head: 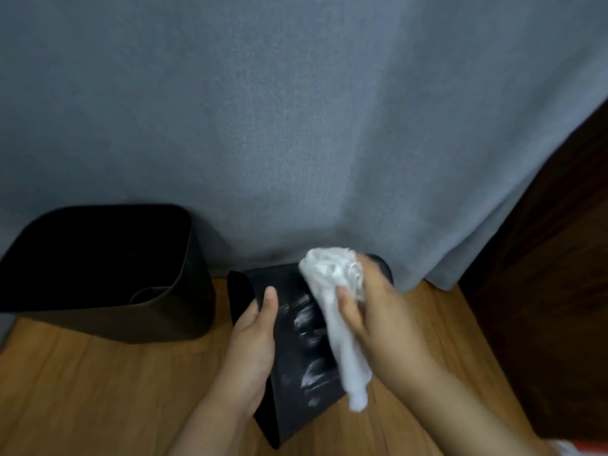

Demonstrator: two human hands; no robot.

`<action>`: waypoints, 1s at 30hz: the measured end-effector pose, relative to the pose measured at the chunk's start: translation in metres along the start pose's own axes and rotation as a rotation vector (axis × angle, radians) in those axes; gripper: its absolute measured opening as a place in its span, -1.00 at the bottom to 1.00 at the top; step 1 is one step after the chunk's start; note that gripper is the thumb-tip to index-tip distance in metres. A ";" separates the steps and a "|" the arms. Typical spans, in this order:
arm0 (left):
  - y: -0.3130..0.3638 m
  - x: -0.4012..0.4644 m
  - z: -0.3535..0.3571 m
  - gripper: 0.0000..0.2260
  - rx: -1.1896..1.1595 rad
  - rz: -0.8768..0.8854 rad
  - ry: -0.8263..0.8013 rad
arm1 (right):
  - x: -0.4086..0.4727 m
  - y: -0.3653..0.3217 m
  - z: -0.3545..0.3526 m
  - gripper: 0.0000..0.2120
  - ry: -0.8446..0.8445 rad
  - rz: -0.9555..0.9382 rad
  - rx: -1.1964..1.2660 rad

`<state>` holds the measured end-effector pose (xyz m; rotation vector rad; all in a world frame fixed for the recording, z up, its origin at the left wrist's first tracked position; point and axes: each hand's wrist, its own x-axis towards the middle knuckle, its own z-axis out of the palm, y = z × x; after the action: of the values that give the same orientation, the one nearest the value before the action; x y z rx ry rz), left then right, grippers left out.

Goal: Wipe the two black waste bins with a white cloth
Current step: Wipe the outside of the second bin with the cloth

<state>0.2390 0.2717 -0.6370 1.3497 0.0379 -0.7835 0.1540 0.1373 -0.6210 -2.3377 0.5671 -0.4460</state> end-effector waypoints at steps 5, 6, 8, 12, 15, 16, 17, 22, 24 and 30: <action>0.001 -0.002 0.004 -0.52 -0.013 -0.064 -0.011 | -0.024 -0.027 0.042 -0.43 -0.004 -0.121 -0.311; 0.001 -0.002 0.004 -0.52 -0.001 -0.059 -0.013 | -0.023 -0.027 0.045 -0.40 0.015 -0.111 -0.345; 0.000 -0.001 0.001 -0.51 0.027 -0.063 -0.007 | -0.021 -0.023 0.048 -0.37 0.047 -0.114 -0.366; 0.000 0.001 -0.002 -0.46 0.012 -0.111 -0.051 | -0.017 -0.008 0.042 -0.35 0.031 -0.158 -0.367; 0.002 0.001 -0.003 -0.47 -0.015 -0.086 -0.039 | -0.009 0.028 0.030 -0.46 0.085 -0.006 -0.380; 0.003 0.000 -0.003 -0.49 -0.016 -0.082 -0.043 | -0.005 0.041 0.025 -0.51 0.124 0.079 -0.358; 0.004 -0.001 -0.003 -0.50 -0.017 -0.081 -0.053 | -0.002 0.051 0.020 -0.56 0.161 0.160 -0.331; 0.002 0.000 -0.003 -0.41 -0.095 -0.136 -0.036 | -0.009 0.017 0.030 -0.54 0.088 0.055 -0.229; 0.001 0.003 -0.006 -0.37 -0.110 -0.155 -0.056 | -0.024 -0.007 0.039 -0.47 -0.012 -0.129 -0.264; 0.001 0.004 -0.006 -0.43 -0.089 -0.126 -0.078 | -0.014 0.027 0.026 -0.37 0.091 0.104 -0.246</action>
<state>0.2451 0.2748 -0.6393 1.2407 0.0960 -0.9295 0.1467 0.1399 -0.6597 -2.5152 0.8240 -0.4580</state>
